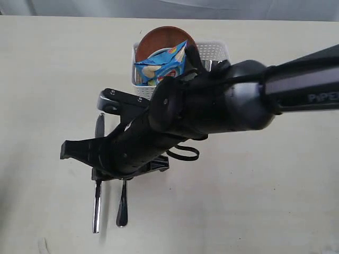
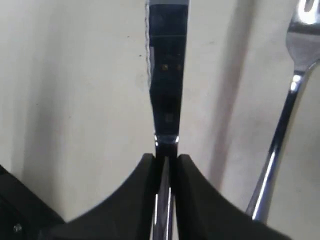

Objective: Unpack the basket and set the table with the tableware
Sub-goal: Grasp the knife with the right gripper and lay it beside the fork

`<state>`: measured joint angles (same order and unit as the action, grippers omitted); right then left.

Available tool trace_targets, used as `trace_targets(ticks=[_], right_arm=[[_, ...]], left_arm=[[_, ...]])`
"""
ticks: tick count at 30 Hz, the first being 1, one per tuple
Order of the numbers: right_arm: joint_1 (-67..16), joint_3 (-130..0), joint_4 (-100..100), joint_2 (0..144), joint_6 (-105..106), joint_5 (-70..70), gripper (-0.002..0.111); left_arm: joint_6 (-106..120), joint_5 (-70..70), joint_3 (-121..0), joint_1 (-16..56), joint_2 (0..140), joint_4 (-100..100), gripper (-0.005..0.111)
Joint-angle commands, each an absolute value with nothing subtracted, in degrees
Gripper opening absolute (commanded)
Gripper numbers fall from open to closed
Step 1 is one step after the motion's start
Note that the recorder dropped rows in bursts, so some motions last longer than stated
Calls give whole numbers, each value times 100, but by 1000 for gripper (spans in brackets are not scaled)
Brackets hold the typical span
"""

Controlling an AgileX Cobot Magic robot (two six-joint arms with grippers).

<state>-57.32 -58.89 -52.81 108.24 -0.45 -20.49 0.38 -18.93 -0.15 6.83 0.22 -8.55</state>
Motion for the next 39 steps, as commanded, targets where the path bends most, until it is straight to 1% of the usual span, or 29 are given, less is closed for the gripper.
trace_targets(ticks=[1, 16, 39], right_arm=[[-5741, -5896, -5621, 11031, -82, -1853, 0], [-5741, -5896, -5579, 11263, -235, -1845, 0], [-5672, -5896, -4951, 11278, -224, -1529, 0]], left_arm=[[0, -1835, 0, 723, 0, -876, 0], [0, -1835, 0, 723, 0, -838, 0], [0, -1835, 0, 723, 0, -838, 0]])
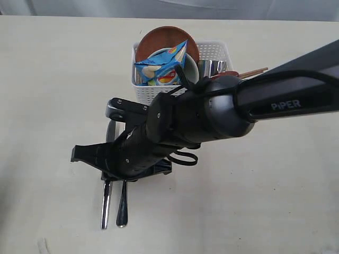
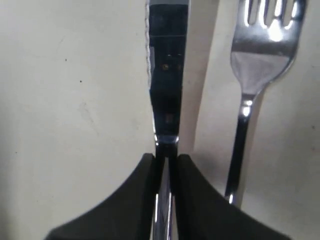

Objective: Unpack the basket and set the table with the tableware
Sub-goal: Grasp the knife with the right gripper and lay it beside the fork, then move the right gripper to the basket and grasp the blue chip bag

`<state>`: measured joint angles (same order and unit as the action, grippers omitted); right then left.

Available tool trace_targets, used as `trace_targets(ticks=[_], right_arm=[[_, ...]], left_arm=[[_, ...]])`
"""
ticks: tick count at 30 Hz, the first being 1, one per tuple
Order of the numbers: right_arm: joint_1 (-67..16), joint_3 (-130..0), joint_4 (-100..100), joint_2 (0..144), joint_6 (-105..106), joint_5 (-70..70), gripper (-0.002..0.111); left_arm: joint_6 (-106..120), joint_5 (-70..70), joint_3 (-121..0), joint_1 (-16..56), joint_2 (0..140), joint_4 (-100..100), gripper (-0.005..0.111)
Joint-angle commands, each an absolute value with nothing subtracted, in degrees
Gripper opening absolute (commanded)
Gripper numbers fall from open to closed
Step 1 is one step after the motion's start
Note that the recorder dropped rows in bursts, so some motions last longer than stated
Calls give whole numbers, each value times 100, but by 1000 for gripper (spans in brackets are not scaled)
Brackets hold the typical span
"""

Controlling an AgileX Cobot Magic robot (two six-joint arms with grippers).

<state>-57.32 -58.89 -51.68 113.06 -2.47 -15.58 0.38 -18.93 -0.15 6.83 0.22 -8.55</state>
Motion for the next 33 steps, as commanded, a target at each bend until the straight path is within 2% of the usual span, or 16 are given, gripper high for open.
trace_targets(ticks=[1, 24, 27, 31, 33], right_arm=[[-5642, -5896, -4922, 11278, -224, -1560, 0], [-5539, -5921, -4958, 11289, -296, -1841, 0], [-5539, -5921, -4976, 11289, -339, -1805, 11], [-5539, -5921, -4976, 11289, -340, -1806, 36], [-5539, -5921, -4976, 11278, -340, -1806, 37]], left_arm=[[0, -1835, 0, 723, 0, -838, 0], [0, -1835, 0, 723, 0, -838, 0], [0, -1835, 0, 723, 0, -838, 0], [0, -1835, 0, 723, 0, -838, 0], [0, -1835, 0, 723, 0, -838, 0]])
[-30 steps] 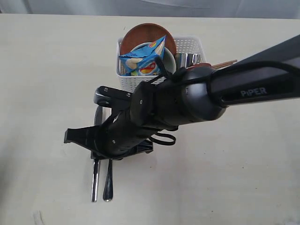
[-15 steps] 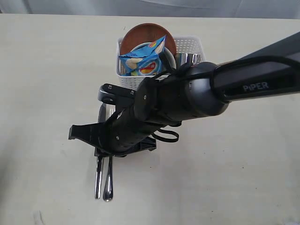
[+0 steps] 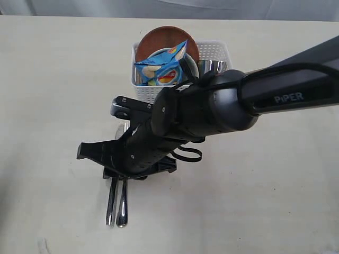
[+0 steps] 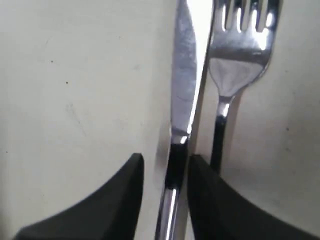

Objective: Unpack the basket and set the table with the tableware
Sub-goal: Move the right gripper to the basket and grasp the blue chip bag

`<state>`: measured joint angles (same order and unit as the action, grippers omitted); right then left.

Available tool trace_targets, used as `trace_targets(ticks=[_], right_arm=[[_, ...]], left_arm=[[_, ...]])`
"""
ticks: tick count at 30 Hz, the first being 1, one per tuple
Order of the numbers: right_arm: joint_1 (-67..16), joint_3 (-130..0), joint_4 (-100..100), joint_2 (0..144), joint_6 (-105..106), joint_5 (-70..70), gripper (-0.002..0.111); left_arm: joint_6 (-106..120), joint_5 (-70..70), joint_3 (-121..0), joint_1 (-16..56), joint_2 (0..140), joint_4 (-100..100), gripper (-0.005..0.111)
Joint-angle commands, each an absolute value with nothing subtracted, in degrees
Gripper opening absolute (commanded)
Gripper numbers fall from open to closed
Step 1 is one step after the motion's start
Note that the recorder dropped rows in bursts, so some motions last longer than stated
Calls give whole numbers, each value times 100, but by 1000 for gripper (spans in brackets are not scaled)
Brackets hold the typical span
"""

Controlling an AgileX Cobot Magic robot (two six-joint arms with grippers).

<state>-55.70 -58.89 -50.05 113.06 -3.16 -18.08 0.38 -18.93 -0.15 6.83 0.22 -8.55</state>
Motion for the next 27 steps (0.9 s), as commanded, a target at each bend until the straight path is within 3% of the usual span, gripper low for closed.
trace_targets(ticks=[1, 11, 21, 24, 27], right_arm=[[-5539, -5921, -4976, 11278, -326, -1806, 37], [-5464, -6547, -4334, 10667, -132, -1917, 37], [-3878, -7987, 657, 9925, -2247, -5155, 37], [-3679, -7987, 585, 9975, -1868, -5122, 41], [-3503, -8004, 585, 9975, -1761, -4933, 54]], left_arm=[[0, -1835, 0, 723, 0, -838, 0], [0, -1835, 0, 723, 0, -850, 0], [0, -1835, 0, 723, 0, -850, 0], [0, -1835, 0, 723, 0, -850, 0], [0, -1835, 0, 723, 0, -850, 0]])
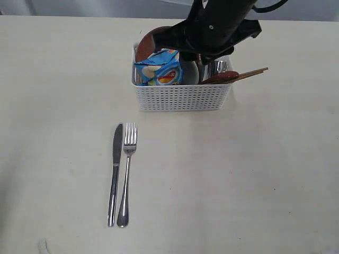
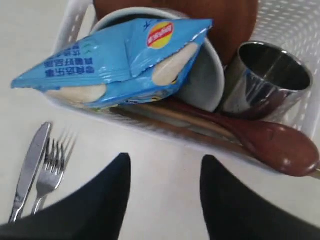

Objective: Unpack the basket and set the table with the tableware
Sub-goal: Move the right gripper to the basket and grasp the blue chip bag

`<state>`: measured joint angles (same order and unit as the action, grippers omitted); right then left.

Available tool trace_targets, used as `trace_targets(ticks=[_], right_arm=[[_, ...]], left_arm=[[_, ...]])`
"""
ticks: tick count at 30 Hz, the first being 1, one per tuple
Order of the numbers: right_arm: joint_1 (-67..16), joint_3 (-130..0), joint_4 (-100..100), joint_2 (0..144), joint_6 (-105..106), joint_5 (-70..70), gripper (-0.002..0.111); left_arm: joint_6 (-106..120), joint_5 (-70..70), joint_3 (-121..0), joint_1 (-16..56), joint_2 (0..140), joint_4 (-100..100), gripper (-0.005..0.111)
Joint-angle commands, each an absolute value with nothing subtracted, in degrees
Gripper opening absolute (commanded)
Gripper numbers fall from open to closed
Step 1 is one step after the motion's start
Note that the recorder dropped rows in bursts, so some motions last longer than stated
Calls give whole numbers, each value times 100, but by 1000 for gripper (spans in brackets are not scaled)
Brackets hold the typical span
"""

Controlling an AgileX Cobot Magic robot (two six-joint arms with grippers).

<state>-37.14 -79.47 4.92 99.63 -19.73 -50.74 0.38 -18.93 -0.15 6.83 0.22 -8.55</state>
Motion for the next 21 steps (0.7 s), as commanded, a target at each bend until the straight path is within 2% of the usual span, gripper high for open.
trace_targets(ticks=[1, 3, 10, 21], right_arm=[[-3438, -8051, 570, 9975, -1683, -4908, 58], [-3366, -8144, 535, 9998, -1627, -4883, 62], [-3143, -8590, -1161, 10345, -1101, -4826, 59], [-3143, -8926, -1676, 11188, -1235, -4932, 59]], left_arm=[[0, -1835, 0, 723, 0, -850, 0], [0, -1835, 0, 723, 0, -850, 0], [0, -1835, 0, 723, 0, -850, 0], [0, -1835, 0, 723, 0, -850, 0]])
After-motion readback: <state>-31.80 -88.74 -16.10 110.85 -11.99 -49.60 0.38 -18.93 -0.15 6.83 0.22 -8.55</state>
